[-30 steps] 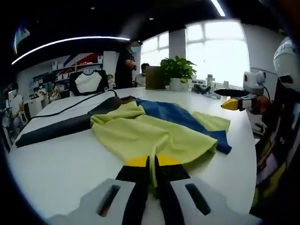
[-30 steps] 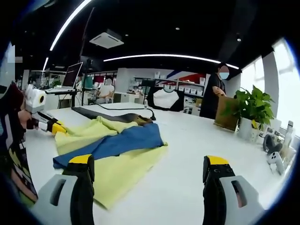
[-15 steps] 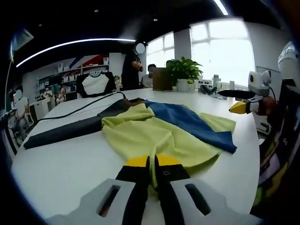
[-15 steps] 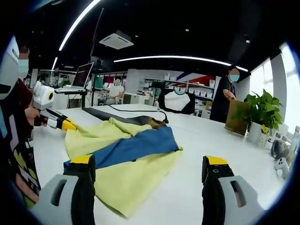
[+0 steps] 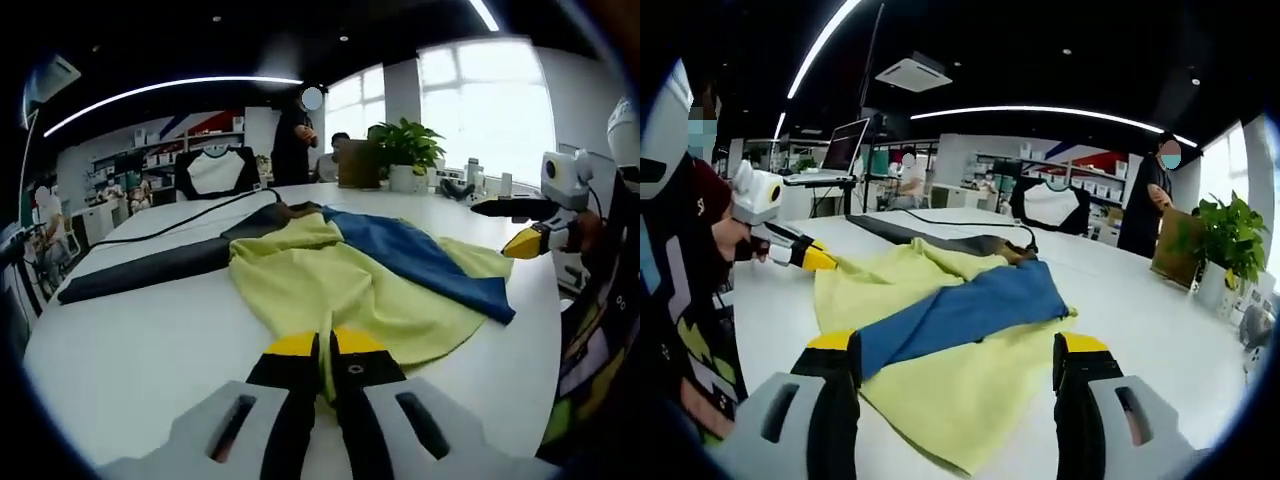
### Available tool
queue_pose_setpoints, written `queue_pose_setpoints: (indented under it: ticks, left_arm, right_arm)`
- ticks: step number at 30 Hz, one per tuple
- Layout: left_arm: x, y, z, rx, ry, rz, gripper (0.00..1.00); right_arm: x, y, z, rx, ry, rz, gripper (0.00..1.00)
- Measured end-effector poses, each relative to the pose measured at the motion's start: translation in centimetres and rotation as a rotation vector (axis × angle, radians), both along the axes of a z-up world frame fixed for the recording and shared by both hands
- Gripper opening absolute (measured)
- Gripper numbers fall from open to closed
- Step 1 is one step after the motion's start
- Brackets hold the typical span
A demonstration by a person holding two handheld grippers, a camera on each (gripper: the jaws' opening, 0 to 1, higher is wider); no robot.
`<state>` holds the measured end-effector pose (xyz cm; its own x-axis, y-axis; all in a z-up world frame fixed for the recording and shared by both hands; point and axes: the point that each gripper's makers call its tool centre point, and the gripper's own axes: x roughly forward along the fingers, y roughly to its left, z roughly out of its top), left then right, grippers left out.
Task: Fold the garment on the visible template until the final outline fits inside the template.
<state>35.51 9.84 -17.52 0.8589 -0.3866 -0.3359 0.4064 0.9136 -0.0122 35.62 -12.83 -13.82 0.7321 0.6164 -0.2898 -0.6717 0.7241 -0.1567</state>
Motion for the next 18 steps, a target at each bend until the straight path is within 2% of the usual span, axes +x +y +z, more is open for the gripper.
queue_pose_setpoints:
  ticks: [2,4,7,8,11,13,14,16,18]
  left_arm:
    - [0.0,0.1,0.0,0.02,-0.009,0.002,0.04]
    - [-0.1,0.0,0.0,0.001,-0.002,-0.001,0.04]
    - [-0.1,0.1,0.0,0.003,0.001,0.002,0.04]
    - [-0.2,0.1,-0.1,0.0,0.003,0.003,0.04]
    - [-0.2,0.1,-0.1,-0.003,0.006,0.007,0.04]
    - [-0.2,0.5,-0.3,0.061,-0.006,0.022,0.04]
    - [-0.2,0.2,-0.3,0.07,-0.009,0.016,0.04]
    - [-0.2,0.1,-0.2,0.059,-0.009,0.013,0.04]
    - [-0.3,0.2,-0.2,0.054,-0.006,0.016,0.04]
  right_arm:
    - [-0.3,0.6,-0.1,0.002,0.007,0.019,0.75]
    - [-0.7,1.2,-0.3,0.014,0.024,0.035,0.71]
    - [-0.7,1.8,-0.4,0.026,0.033,0.029,0.8]
    - [-0.9,2.1,-0.5,0.021,0.033,0.044,0.79]
    - [-1.4,2.7,-0.8,0.041,0.062,0.065,0.68]
    - [-1.6,3.3,-1.1,0.037,0.073,0.08,0.66]
    - [-1.9,3.7,-1.4,0.03,0.083,0.094,0.64]
    - [-2.3,4.1,-1.9,0.024,0.107,0.108,0.55]
    - [-2.7,4.7,-2.4,0.02,0.133,0.122,0.5]
